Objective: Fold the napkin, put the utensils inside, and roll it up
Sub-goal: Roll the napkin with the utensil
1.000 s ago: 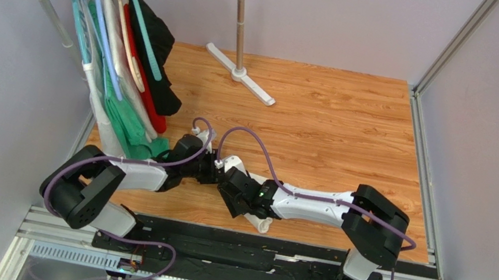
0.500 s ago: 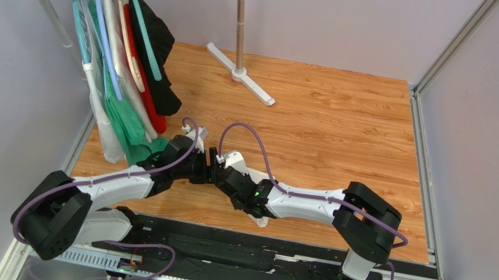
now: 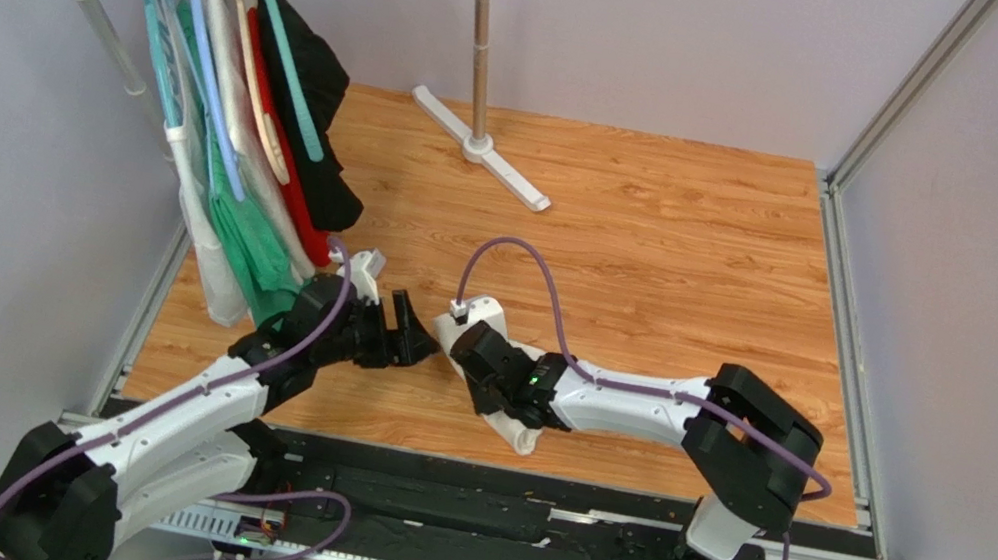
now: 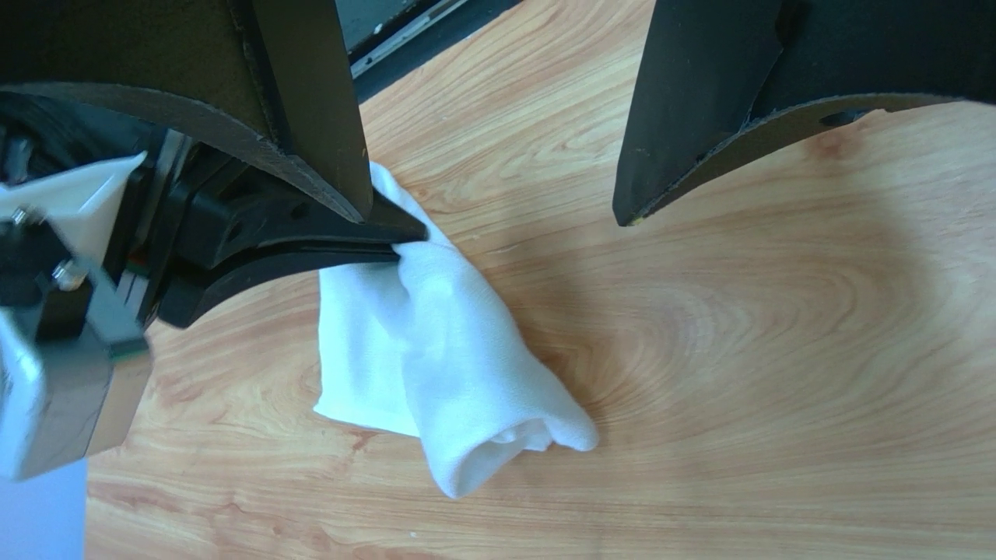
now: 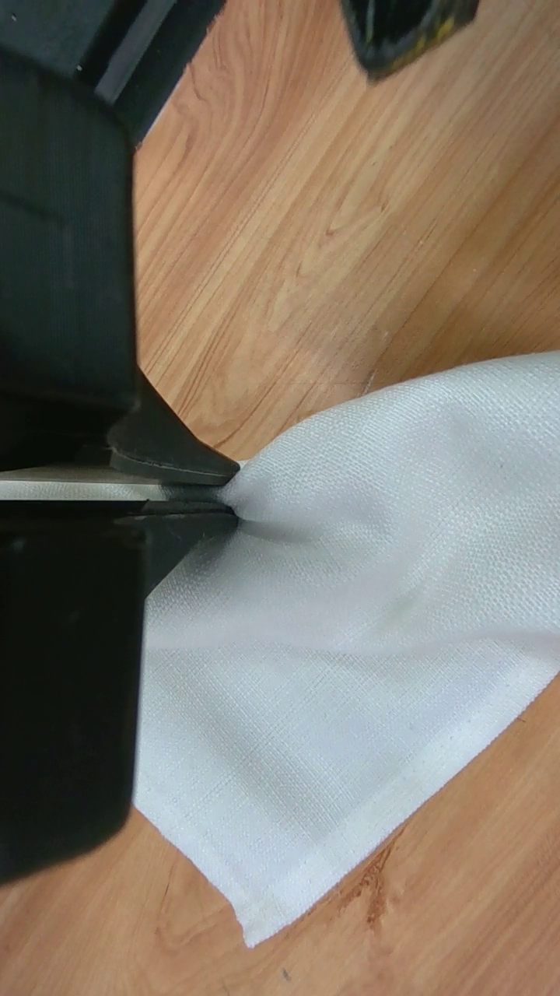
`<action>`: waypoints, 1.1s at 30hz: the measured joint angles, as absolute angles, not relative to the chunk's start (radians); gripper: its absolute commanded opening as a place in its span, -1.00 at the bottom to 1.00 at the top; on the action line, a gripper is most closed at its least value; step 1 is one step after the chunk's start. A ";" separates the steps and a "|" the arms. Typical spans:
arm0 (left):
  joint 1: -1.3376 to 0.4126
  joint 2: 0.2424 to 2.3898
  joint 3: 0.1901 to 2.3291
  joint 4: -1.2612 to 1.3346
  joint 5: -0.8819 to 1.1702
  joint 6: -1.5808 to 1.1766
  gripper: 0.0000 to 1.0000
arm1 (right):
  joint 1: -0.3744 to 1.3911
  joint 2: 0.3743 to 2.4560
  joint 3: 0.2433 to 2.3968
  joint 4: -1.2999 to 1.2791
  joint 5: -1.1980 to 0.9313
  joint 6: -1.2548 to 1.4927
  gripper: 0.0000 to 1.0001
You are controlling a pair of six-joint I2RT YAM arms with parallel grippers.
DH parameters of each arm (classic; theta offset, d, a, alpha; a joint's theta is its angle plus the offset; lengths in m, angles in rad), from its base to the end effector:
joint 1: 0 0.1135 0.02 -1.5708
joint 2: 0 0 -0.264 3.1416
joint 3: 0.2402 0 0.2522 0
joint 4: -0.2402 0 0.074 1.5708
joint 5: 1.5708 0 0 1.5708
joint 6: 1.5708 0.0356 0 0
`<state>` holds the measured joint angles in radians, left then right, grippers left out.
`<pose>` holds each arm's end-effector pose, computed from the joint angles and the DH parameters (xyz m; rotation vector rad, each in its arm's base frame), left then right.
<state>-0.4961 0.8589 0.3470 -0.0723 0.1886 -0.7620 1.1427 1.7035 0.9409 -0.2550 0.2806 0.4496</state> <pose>0.1563 -0.0922 0.1856 -0.1882 2.2860 -0.8998 0.1461 0.2964 0.1573 -0.7691 2.4305 0.2651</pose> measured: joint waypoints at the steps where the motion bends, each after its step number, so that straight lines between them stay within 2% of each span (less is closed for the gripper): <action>1: -0.488 0.843 0.342 -0.084 0.189 -0.758 0.69 | 1.134 1.696 0.933 -0.245 0.258 0.451 -1.00; 15: -0.471 0.746 0.300 -0.176 0.227 -0.717 0.69 | 0.965 1.652 0.906 -0.284 -0.201 0.447 -1.00; 33: -0.471 0.862 0.300 -0.092 0.324 -0.683 0.67 | 0.795 1.776 0.981 -0.314 -0.555 0.406 -1.00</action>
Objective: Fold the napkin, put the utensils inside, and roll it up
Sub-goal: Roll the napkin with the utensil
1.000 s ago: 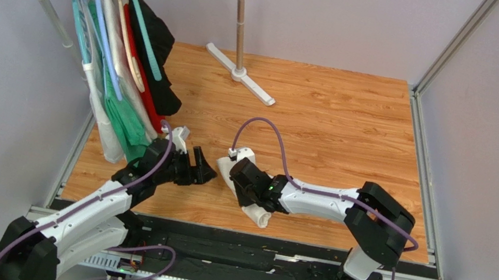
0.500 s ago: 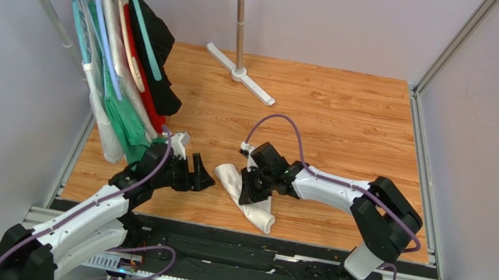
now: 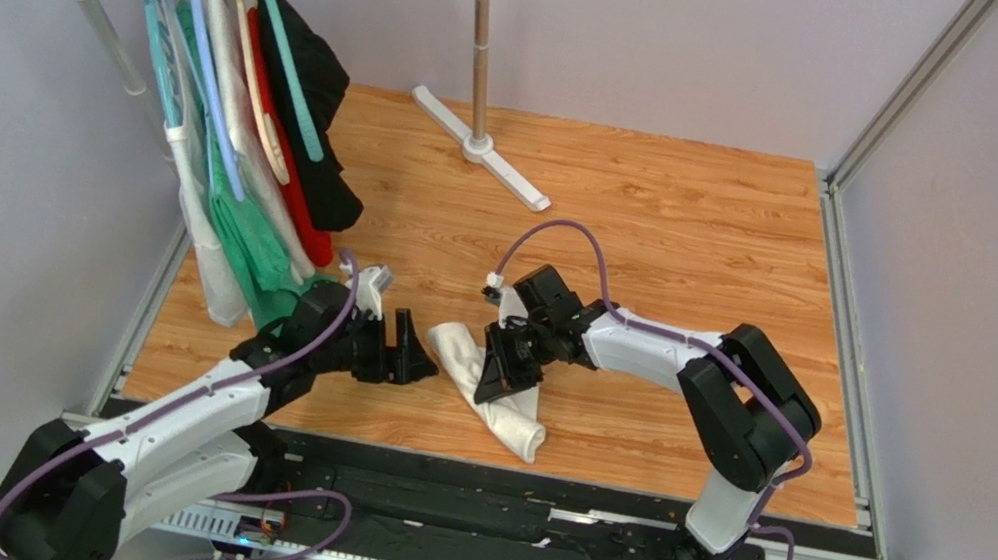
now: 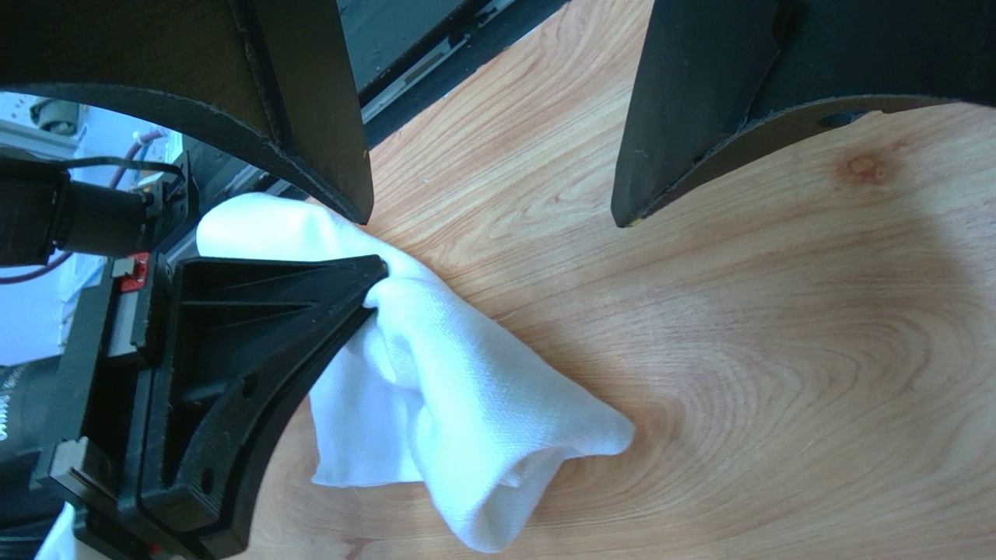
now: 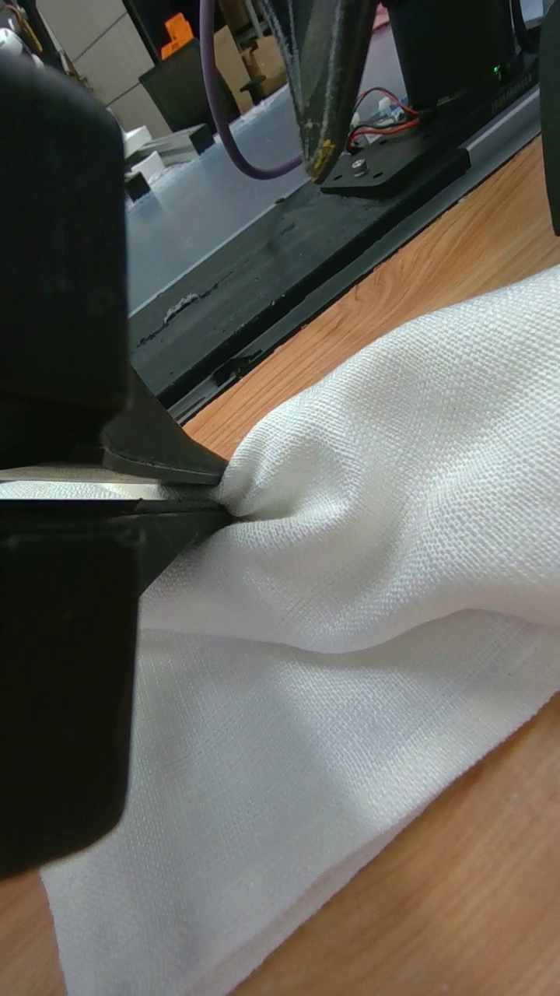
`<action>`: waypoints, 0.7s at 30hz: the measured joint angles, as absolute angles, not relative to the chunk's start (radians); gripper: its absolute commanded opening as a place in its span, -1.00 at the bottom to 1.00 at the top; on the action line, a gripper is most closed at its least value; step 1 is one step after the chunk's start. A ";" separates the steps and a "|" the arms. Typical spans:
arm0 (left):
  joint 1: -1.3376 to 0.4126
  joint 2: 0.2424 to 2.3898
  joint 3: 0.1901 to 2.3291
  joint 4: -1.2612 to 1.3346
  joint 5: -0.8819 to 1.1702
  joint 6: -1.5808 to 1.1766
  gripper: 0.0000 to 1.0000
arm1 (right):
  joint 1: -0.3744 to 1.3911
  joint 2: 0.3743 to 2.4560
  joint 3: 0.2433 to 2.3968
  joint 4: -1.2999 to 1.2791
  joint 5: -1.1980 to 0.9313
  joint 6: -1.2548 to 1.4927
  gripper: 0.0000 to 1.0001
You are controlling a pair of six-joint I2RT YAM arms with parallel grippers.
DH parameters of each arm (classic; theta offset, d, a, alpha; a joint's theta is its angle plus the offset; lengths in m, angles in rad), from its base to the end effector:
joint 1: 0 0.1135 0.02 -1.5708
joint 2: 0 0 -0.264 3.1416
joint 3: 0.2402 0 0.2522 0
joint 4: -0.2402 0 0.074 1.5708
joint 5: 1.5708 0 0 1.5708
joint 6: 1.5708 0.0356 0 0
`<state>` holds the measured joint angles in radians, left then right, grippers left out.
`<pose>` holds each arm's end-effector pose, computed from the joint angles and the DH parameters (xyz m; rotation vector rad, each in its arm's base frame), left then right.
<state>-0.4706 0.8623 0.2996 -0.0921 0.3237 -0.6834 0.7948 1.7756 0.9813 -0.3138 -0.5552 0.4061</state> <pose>0.1490 -0.0885 0.1684 -0.0619 2.3721 -0.9597 0.2210 0.2520 0.1460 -0.7468 2.7921 1.0618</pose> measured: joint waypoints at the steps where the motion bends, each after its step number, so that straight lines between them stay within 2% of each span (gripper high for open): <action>1: -0.471 0.865 0.299 -0.085 0.328 -0.682 0.67 | 0.792 1.782 0.988 -0.315 -0.564 0.406 -1.00; 21: -0.471 1.034 0.300 0.130 0.388 -0.674 0.64 | 0.738 1.867 1.048 -0.318 -0.694 0.393 -1.00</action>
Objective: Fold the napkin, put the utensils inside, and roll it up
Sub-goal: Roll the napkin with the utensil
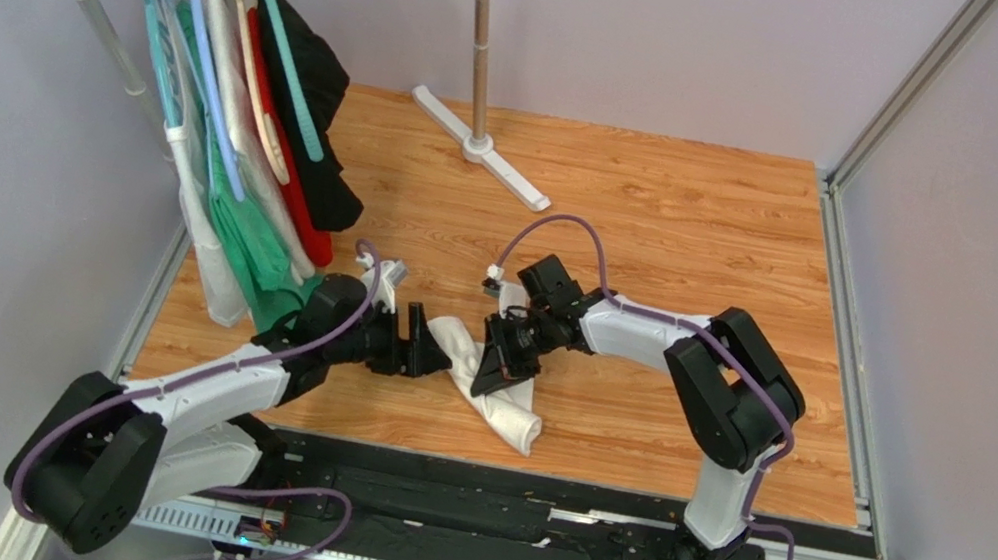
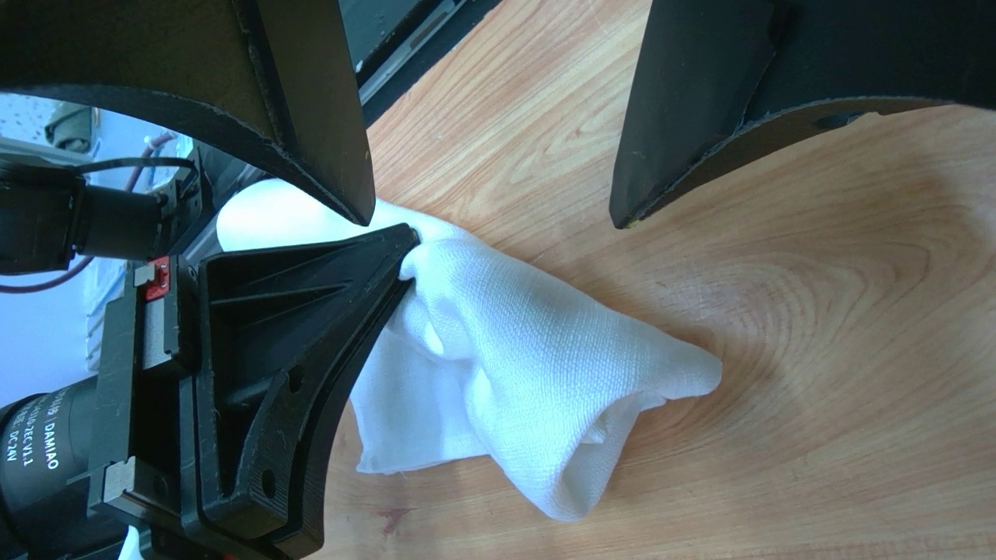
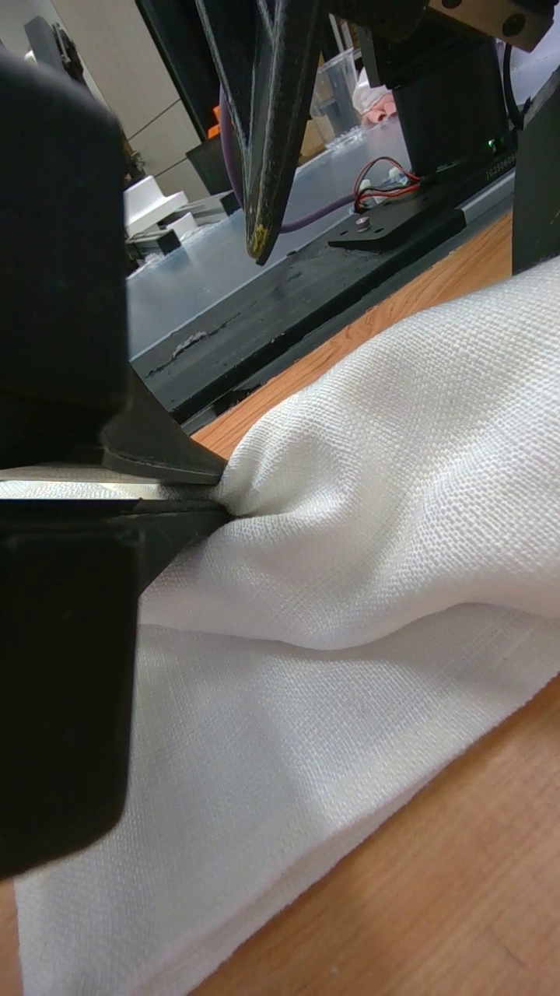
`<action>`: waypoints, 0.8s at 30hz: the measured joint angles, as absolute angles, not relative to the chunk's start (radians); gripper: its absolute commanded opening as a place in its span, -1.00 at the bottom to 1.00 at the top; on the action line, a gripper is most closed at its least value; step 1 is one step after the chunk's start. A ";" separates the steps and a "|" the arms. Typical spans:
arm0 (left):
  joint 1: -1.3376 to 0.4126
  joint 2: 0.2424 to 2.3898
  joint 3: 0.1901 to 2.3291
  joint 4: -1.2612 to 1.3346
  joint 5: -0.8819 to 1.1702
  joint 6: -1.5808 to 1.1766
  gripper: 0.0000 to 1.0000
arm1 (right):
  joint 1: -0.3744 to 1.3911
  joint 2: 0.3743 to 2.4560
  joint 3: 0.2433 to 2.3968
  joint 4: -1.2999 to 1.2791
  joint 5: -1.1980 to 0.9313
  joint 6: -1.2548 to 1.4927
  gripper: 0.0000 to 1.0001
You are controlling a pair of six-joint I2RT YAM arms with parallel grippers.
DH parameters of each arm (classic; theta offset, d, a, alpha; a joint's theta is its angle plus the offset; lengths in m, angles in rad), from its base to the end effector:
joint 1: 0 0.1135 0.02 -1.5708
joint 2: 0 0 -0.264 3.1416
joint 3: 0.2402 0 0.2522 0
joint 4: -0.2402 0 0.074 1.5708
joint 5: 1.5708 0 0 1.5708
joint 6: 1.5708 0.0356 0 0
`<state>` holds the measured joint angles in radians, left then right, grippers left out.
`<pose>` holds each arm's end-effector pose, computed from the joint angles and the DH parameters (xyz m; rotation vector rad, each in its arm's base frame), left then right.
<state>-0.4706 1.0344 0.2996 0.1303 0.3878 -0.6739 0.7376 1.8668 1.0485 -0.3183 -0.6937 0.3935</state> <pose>0.1678 -0.1004 0.1599 0.0024 2.3294 -1.0408 0.2444 0.2528 0.1362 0.7174 -2.7910 -1.2162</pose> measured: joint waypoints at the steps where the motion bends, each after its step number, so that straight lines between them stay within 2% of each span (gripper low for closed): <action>1: -0.471 1.048 0.300 0.143 0.390 -0.674 0.64 | 0.735 1.869 1.050 -0.318 -0.696 0.393 -1.00; 24: -0.498 1.283 0.308 0.357 0.418 -0.678 0.61 | 0.678 1.930 1.076 -0.316 -0.785 0.381 -1.00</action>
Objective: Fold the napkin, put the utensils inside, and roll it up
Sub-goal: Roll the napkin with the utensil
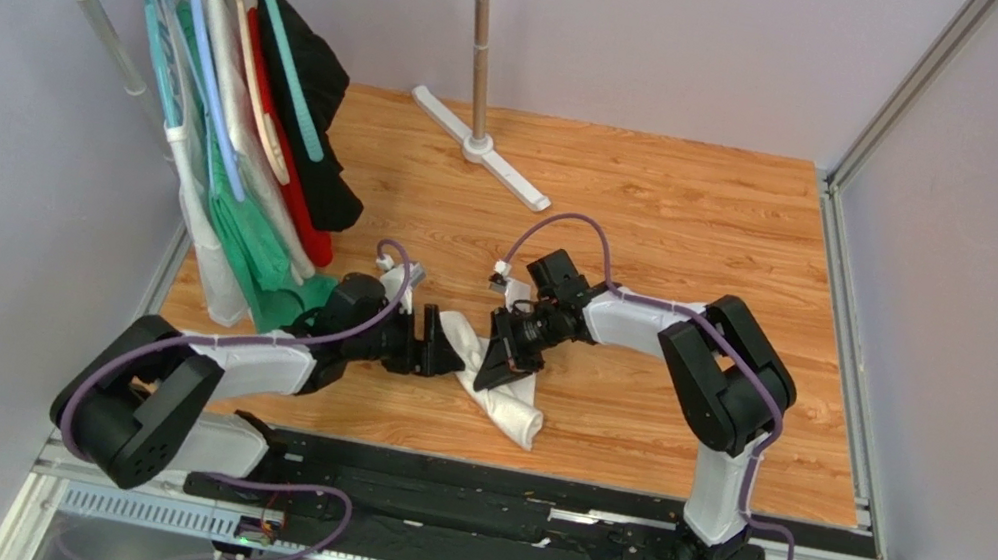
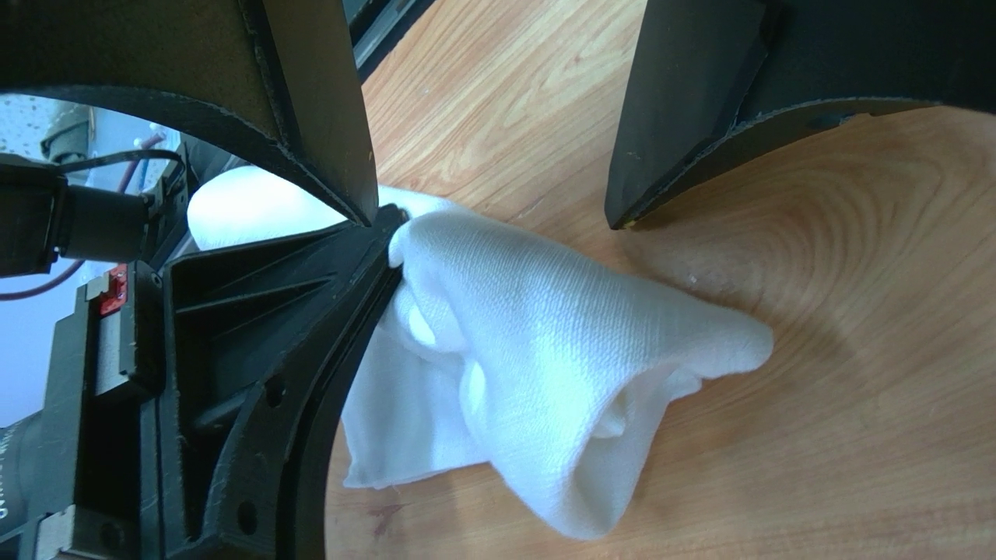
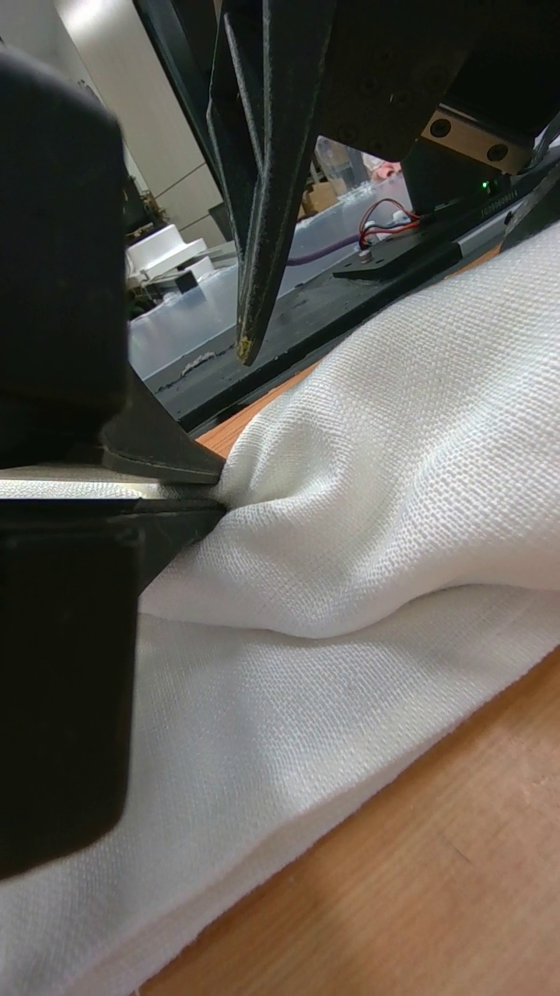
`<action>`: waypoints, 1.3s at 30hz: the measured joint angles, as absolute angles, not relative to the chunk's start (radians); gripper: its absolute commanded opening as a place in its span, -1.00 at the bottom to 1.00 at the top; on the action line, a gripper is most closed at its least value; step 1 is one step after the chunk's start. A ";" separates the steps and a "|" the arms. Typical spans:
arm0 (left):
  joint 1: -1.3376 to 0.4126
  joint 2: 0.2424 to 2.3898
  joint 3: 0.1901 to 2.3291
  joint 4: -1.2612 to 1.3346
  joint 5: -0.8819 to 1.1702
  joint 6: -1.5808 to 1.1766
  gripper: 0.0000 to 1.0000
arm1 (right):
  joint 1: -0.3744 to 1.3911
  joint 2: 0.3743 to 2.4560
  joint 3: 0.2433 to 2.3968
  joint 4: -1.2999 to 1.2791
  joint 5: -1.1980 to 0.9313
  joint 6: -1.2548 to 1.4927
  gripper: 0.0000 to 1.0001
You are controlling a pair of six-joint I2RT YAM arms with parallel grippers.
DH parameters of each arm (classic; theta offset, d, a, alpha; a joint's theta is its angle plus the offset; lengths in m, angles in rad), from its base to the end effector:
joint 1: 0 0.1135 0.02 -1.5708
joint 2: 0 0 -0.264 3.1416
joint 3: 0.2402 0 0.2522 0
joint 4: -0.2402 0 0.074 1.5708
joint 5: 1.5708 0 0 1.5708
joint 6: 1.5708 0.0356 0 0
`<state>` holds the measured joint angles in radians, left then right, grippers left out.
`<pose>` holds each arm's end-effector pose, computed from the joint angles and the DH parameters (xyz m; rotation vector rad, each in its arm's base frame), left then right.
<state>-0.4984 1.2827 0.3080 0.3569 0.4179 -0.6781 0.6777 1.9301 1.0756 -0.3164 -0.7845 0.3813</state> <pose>0.1855 -0.1174 0.1359 0.0452 2.3550 -1.0837 0.2628 0.2438 0.1239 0.6434 -2.7255 -1.2820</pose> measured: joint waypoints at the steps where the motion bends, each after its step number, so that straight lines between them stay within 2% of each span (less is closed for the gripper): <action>1: -0.501 1.293 0.308 0.375 0.418 -0.680 0.61 | 0.675 1.935 1.078 -0.317 -0.792 0.380 -1.00; 15: -0.504 1.418 0.318 0.555 0.412 -0.738 0.50 | 0.659 1.944 1.076 -0.308 -0.815 0.373 -1.00; 19: -0.506 1.433 0.316 0.576 0.392 -0.758 0.36 | 0.657 1.944 1.072 -0.300 -0.819 0.373 -1.00; 20: -0.508 1.439 0.316 0.581 0.385 -0.761 0.25 | 0.657 1.944 1.071 -0.298 -0.819 0.373 -0.99; 23: -0.514 1.459 0.321 0.589 0.367 -0.767 -0.09 | 0.657 1.940 1.065 -0.291 -0.818 0.373 -0.82; 24: -0.517 1.465 0.325 0.583 0.355 -0.766 -0.15 | 0.657 1.937 1.065 -0.291 -0.817 0.372 -0.65; 25: -0.519 1.472 0.331 0.572 0.345 -0.767 -0.25 | 0.656 1.935 1.064 -0.291 -0.813 0.370 -0.58; 29: -0.532 1.473 0.354 0.515 0.317 -0.767 -0.32 | 0.656 1.909 1.060 -0.308 -0.776 0.356 -0.25; 32: -0.538 1.457 0.371 0.456 0.302 -0.762 -0.37 | 0.656 1.865 1.059 -0.342 -0.737 0.343 -0.09; 39: -0.538 1.415 0.427 0.286 0.270 -0.736 -0.41 | 0.719 1.641 1.058 -0.453 -0.518 0.305 0.02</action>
